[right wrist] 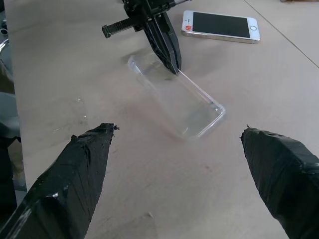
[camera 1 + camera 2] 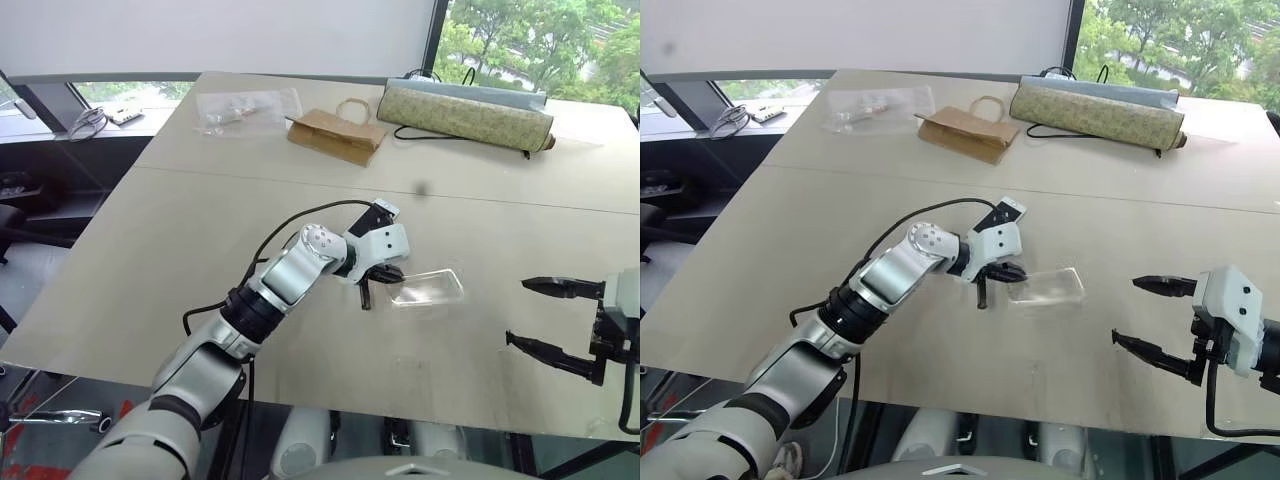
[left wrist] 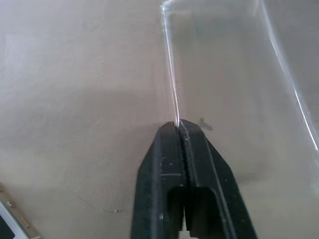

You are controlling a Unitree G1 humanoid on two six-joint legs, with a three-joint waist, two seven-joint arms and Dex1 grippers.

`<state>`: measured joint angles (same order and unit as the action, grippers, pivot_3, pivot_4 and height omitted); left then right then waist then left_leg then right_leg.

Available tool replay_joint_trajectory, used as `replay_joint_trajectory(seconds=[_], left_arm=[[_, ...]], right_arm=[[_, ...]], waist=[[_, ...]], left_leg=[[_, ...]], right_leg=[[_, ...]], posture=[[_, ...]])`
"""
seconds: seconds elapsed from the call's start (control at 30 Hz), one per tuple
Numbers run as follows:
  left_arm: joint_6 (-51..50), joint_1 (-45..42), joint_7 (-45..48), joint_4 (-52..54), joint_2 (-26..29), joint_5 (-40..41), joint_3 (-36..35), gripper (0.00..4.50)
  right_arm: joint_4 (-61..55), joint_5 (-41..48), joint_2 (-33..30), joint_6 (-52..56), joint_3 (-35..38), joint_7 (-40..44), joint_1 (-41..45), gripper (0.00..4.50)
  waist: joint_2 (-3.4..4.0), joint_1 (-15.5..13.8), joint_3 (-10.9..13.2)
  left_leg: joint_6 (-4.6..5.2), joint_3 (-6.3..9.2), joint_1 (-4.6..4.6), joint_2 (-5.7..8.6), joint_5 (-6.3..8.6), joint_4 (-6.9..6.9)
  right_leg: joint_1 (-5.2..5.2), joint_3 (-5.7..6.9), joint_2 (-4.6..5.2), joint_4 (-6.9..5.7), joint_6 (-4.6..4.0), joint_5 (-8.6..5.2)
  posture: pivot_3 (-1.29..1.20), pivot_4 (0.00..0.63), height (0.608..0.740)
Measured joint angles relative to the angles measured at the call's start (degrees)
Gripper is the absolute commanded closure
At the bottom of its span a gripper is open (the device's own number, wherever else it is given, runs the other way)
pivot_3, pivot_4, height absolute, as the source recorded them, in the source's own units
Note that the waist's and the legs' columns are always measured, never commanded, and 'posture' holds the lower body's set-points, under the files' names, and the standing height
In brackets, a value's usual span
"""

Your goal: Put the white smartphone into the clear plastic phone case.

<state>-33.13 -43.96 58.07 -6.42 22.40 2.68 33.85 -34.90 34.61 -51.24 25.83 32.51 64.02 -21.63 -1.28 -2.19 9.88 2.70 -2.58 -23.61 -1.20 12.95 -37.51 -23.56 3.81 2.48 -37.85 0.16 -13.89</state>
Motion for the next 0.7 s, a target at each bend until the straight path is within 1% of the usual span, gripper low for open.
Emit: replay_joint_trajectory(seconds=[0.2,0.33,0.47,0.6,0.7], left_arm=[[3.73,-0.51,2.68,-1.83,1.13,-0.40,-0.27,4.48],[9.19,-0.39,5.82,-3.12,5.17,-0.65,-1.35,4.48],[18.79,0.15,7.84,-6.20,9.33,-2.08,-3.01,4.48],[24.85,0.70,8.29,-8.82,10.18,-3.03,-4.45,4.48],[26.06,1.49,8.97,-8.97,10.45,-3.09,-5.52,4.48]], right_arm=[[-0.05,-0.23,0.78,-0.46,-0.02,-0.66,-0.18,0.00],[-0.09,-0.29,0.99,-1.01,-0.07,-0.82,-0.27,0.00],[-0.07,-0.31,0.99,-1.22,-0.43,-0.82,-0.06,0.00],[-0.06,-0.31,0.98,-1.52,-0.84,-0.75,0.22,0.00],[0.01,-0.30,0.98,-1.53,-1.35,-0.61,0.42,0.00]], waist=[[0.00,0.15,0.00],[0.00,0.47,0.00],[0.00,0.53,0.00],[0.00,0.47,0.00],[0.00,0.65,0.00]], left_leg=[[0.00,0.01,0.01,-0.03,0.00,0.00],[0.00,0.00,0.02,-0.04,0.00,0.00],[0.00,-0.01,0.00,-0.03,0.00,0.00],[0.00,-0.01,0.00,-0.02,0.00,-0.02],[0.00,0.00,0.01,-0.03,0.00,-0.02]], right_leg=[[-0.01,0.00,-0.01,-0.01,0.00,0.00],[-0.01,0.00,0.01,-0.02,0.00,0.00],[0.00,0.01,0.09,-0.02,-0.01,0.00],[0.00,0.02,0.11,-0.02,-0.01,0.00],[-0.01,0.02,0.10,-0.03,-0.01,0.01]], posture=[[0.00,0.150,0.740],[0.00,0.150,0.740],[0.00,0.150,0.740],[0.00,0.150,0.740],[0.00,0.150,0.740]])
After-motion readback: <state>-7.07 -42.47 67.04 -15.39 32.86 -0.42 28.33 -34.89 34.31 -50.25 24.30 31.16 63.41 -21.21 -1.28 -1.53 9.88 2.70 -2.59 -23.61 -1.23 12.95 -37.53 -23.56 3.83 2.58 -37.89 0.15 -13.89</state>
